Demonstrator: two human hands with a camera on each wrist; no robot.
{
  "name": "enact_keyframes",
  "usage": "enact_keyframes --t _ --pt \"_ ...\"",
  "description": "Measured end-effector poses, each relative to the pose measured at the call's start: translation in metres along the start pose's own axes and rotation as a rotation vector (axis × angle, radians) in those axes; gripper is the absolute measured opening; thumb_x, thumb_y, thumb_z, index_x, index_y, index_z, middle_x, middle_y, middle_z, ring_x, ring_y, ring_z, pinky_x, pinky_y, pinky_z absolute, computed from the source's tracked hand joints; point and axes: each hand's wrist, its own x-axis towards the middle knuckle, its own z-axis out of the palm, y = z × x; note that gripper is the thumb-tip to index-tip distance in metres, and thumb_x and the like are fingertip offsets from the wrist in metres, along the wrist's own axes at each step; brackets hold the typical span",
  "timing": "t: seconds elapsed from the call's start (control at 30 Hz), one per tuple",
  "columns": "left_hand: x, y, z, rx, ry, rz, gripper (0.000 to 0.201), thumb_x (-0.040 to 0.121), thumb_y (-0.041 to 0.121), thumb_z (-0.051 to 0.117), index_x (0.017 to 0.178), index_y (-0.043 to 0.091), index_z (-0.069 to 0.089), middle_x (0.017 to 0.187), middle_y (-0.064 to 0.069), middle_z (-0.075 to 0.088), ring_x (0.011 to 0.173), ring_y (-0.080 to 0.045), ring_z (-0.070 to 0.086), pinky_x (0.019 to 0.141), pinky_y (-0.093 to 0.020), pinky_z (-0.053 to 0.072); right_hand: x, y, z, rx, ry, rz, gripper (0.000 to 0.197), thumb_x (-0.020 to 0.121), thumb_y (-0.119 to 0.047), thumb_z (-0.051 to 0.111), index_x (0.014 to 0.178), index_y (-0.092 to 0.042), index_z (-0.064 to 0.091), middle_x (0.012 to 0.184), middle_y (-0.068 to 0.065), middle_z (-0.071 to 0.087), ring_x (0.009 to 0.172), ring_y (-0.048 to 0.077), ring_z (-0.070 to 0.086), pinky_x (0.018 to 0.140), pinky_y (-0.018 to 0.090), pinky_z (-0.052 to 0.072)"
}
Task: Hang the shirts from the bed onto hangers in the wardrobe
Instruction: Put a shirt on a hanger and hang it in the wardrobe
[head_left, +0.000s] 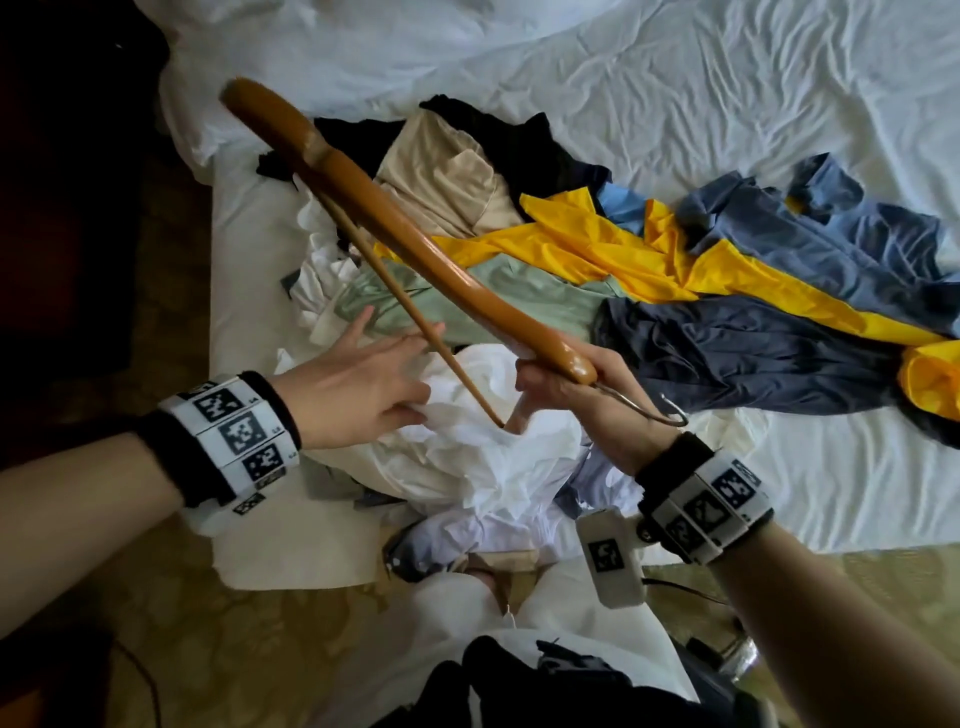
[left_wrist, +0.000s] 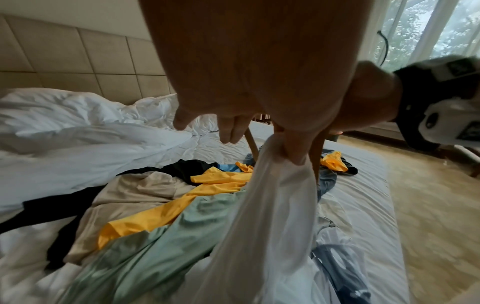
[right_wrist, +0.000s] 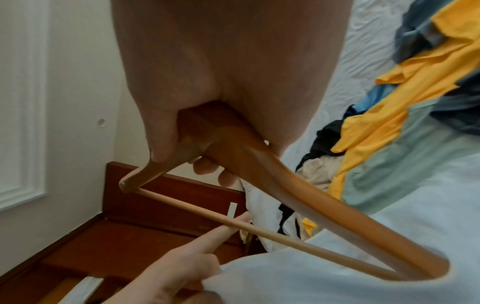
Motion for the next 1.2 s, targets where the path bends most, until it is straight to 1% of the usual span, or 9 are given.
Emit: enact_keyframes --t 0.23,0.37,0.47,0.57,0.67,0.83,0.9,1.0,1.2 --pt "-0.002 0.005 0.001 0.052 0.16 0.268 0.025 0.087 0.03 0.053 0.077 0.019 0.072 0.117 0.003 0.069 0.122 -0.021 0.056 0.096 -0.042 0.047 -0.002 0.018 -0.009 -0.041 -0.018 0.066 0.03 0.088 -0.024 0.067 0.117 -0.029 0.069 0.069 0.036 0.055 0.074 0.054 0.059 0.089 0.056 0.046" --pt "-0.003 0.016 0.009 0.198 -0.026 0.295 0.018 0.083 0.033 0.055 0.068 0.027 0.062 0.077 0.01 0.064 0.089 -0.017 0.056 0.083 -0.039 0.046 -0.002 0.024 -0.013 -0.09 -0.002 0.083 0.036 0.088 -0.02 0.069 0.124 -0.02 0.067 0.063 0.007 0.064 0.076 0.032 0.061 0.088 0.039 0.044" --pt "-0.005 0.023 0.005 0.378 -0.316 0.067 0.026 0.094 0.035 0.045 0.094 0.026 0.069 0.1 0.0 0.06 0.106 -0.025 0.05 0.09 -0.042 0.038 -0.002 0.024 -0.017 -0.107 -0.032 0.087 0.04 0.086 -0.024 0.068 0.126 -0.025 0.066 0.066 0.028 0.058 0.072 0.043 0.058 0.081 0.039 0.042" --pt "-0.008 0.022 0.001 0.46 -0.496 -0.121 0.032 0.101 0.041 0.04 0.117 0.03 0.064 0.128 -0.006 0.048 0.122 -0.029 0.038 0.099 -0.045 0.031 -0.004 0.02 -0.023 -0.157 -0.075 0.087 0.042 0.085 -0.024 0.071 0.127 -0.026 0.066 0.065 0.0 0.062 0.072 0.02 0.059 0.082 0.034 0.041" --pt "-0.01 0.015 -0.001 0.369 -0.477 -0.223 0.029 0.101 0.045 0.04 0.117 0.034 0.061 0.15 -0.007 0.033 0.129 -0.031 0.034 0.101 -0.047 0.028 -0.01 0.016 -0.032 -0.239 -0.166 0.091 0.043 0.087 -0.014 0.073 0.127 -0.027 0.066 0.079 -0.016 0.069 0.082 0.002 0.061 0.082 0.024 0.044" --pt "-0.023 -0.002 0.006 0.2 -0.283 -0.291 0.024 0.099 0.05 0.04 0.104 0.035 0.059 0.144 0.01 0.042 0.131 -0.022 0.037 0.098 -0.042 0.031 -0.016 0.023 -0.055 -0.469 -0.237 0.139 0.049 0.084 -0.016 0.077 0.117 -0.05 0.066 0.088 0.016 0.068 0.076 0.015 0.057 0.072 0.026 0.043" --pt "-0.028 -0.007 0.014 0.196 -0.3 -0.303 0.027 0.099 0.053 0.036 0.111 0.04 0.057 0.126 0.014 0.052 0.131 -0.02 0.034 0.099 -0.043 0.03 -0.018 0.025 -0.063 -0.495 -0.206 0.138 0.051 0.084 -0.008 0.077 0.115 -0.047 0.066 0.075 -0.004 0.067 0.071 0.002 0.056 0.069 0.014 0.042" --pt "-0.034 -0.014 0.022 0.146 -0.31 -0.327 0.03 0.1 0.056 0.033 0.117 0.045 0.055 0.133 0.019 0.05 0.139 -0.021 0.023 0.104 -0.046 0.028 -0.021 0.03 -0.07 -0.573 -0.216 0.163 0.05 0.084 -0.002 0.074 0.121 -0.035 0.064 0.064 -0.026 0.061 0.059 -0.006 0.054 0.062 0.007 0.04" --pt "-0.045 -0.037 0.031 0.133 -0.281 -0.331 0.036 0.099 0.058 0.031 0.122 0.047 0.057 0.16 0.029 0.004 0.15 -0.026 0.004 0.114 -0.05 0.02 -0.022 0.044 -0.074 -0.705 -0.215 0.157 0.061 0.081 0.011 0.061 0.125 -0.032 0.062 0.072 -0.007 0.063 0.058 0.001 0.054 0.06 0.011 0.041"
